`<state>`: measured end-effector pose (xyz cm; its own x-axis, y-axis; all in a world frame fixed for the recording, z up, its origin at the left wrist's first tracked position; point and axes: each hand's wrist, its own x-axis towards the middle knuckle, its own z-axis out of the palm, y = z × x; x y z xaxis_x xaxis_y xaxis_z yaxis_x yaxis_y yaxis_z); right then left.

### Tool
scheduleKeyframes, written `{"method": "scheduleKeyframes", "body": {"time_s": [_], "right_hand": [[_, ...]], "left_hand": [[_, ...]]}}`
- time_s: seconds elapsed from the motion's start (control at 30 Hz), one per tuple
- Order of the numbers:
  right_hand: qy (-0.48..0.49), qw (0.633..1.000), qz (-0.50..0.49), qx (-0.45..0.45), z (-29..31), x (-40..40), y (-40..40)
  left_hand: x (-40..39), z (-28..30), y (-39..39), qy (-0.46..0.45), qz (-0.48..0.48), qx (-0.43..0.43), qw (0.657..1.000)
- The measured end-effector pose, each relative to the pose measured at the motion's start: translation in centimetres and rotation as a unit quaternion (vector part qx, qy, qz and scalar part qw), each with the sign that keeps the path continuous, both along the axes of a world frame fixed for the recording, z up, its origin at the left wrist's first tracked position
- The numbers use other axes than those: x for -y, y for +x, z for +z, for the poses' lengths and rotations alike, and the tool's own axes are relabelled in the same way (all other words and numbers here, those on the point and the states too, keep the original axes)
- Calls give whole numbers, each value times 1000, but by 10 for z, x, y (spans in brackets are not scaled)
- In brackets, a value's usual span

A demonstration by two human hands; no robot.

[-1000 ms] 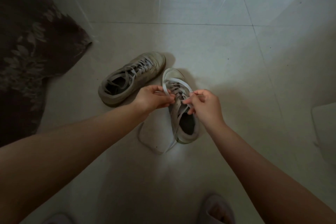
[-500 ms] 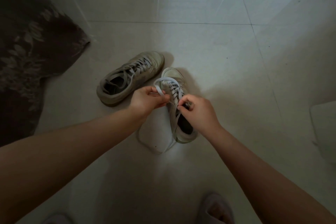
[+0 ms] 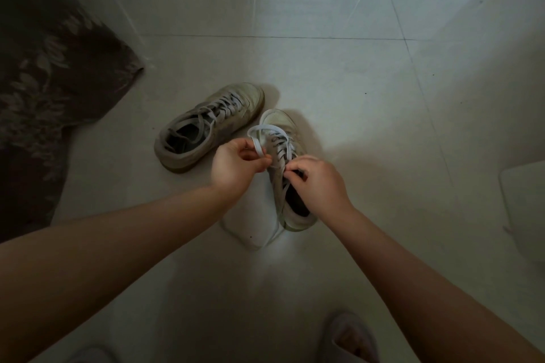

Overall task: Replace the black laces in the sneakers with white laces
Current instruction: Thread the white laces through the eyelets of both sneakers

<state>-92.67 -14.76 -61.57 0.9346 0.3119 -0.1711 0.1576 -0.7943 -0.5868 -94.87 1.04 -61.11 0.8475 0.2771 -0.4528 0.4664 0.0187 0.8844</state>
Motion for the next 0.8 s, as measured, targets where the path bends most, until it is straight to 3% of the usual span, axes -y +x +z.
{"method": "scheduleKeyframes", "body": {"time_s": [0.2,0.63,0.8], "right_hand": [[-11,1000,-1,0,2,-1,-1],[-29,1000,13,1,4,-3,-1],[-28,1000,12,0,6,-3,-2]], "left_hand": [[1,2,-1,20,-5,3,1000],[7,7,3,-33,29,-1,999],[7,3,1,16,13,16,1000]]}}
